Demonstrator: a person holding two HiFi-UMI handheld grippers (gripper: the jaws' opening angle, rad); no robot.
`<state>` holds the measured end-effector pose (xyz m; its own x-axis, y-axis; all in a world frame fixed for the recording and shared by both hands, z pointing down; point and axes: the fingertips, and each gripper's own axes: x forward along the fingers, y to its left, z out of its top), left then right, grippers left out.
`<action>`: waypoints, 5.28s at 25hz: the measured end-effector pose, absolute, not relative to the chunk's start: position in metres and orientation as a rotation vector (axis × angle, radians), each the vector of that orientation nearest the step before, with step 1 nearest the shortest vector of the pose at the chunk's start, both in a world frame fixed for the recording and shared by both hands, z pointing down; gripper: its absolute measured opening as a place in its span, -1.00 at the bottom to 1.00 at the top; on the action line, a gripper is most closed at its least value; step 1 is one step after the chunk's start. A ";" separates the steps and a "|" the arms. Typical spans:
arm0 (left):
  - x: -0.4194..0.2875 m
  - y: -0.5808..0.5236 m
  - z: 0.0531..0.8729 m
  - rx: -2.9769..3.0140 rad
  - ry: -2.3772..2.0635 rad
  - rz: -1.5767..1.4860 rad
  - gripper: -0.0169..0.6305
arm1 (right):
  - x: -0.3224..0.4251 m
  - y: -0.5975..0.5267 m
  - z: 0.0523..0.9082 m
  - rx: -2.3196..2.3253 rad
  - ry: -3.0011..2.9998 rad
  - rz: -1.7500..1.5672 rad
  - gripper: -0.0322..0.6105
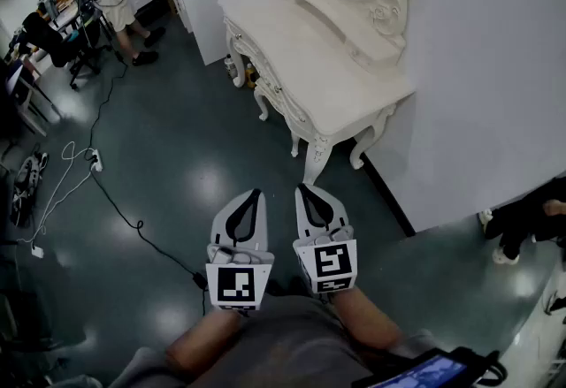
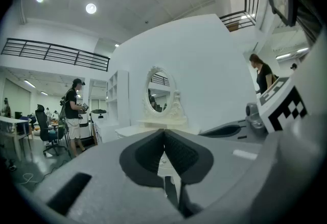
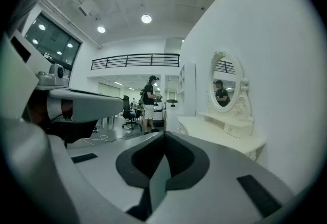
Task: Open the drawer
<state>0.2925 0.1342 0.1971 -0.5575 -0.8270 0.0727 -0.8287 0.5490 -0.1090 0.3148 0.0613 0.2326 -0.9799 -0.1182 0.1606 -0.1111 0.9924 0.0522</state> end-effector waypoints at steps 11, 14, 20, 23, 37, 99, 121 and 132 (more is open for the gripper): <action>0.288 0.122 0.202 1.427 -2.772 0.200 -0.90 | 0.308 0.051 0.235 0.113 -3.000 -0.057 -0.86; 0.287 0.118 0.203 1.409 -2.792 0.192 -0.90 | 0.305 0.046 0.235 0.086 -3.015 -0.019 -0.86; 0.272 0.116 0.217 1.353 -2.786 0.171 -0.90 | 0.287 0.038 0.248 0.072 -2.997 -0.019 -0.86; 0.247 0.116 0.226 1.325 -2.774 0.155 -0.90 | 0.268 0.036 0.256 0.079 -2.978 -0.015 -0.86; 0.067 0.101 0.250 1.570 -2.595 0.163 -0.90 | 0.121 0.025 0.288 0.401 -2.875 0.021 -0.86; -0.121 -0.184 0.221 2.427 -1.986 0.199 -0.90 | -0.033 -0.200 0.251 1.307 -2.700 0.106 -0.86; -0.108 -0.118 0.406 2.435 -1.715 0.430 -0.90 | -0.011 -0.084 0.387 1.510 -2.440 0.372 -0.86; -0.104 -0.144 0.458 2.398 -1.713 0.316 -0.29 | 0.015 -0.075 0.422 1.523 -2.347 0.436 -0.86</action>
<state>-0.1040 -0.1439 0.4582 0.3149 -0.9089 0.2733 -0.9466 -0.3216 0.0212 0.0147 -0.0754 0.4216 -0.3872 -0.8235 0.4147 -0.9175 0.3885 -0.0852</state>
